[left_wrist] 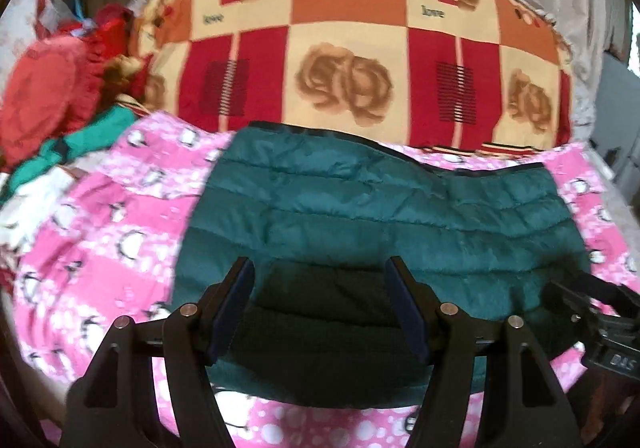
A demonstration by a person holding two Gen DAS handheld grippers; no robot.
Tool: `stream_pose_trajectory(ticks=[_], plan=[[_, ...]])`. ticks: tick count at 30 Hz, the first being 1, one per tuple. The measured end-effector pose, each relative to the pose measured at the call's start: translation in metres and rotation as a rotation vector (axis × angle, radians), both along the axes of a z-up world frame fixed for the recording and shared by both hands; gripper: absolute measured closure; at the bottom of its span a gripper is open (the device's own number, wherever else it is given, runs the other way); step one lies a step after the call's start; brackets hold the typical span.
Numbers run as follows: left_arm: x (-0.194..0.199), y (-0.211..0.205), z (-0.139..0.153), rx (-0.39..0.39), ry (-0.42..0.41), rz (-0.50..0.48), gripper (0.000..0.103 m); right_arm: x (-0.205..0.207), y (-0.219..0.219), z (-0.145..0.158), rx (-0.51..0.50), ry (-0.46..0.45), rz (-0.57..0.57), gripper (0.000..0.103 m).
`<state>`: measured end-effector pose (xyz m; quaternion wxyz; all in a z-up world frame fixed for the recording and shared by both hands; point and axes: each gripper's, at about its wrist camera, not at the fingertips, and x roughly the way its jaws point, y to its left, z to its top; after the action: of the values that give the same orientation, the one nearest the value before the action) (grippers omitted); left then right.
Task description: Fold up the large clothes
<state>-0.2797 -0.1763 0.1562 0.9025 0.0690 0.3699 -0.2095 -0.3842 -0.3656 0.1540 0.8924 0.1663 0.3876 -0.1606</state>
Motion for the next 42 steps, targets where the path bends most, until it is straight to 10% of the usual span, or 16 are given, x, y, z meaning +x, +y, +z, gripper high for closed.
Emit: stream_pose_trajectory(ticks=[42], plan=[[-0.013,-0.003,-0.004,0.012,-0.049,0.032,0.065,-0.001,0.013,-0.003,-0.06,0.001,-0.065,0.008]])
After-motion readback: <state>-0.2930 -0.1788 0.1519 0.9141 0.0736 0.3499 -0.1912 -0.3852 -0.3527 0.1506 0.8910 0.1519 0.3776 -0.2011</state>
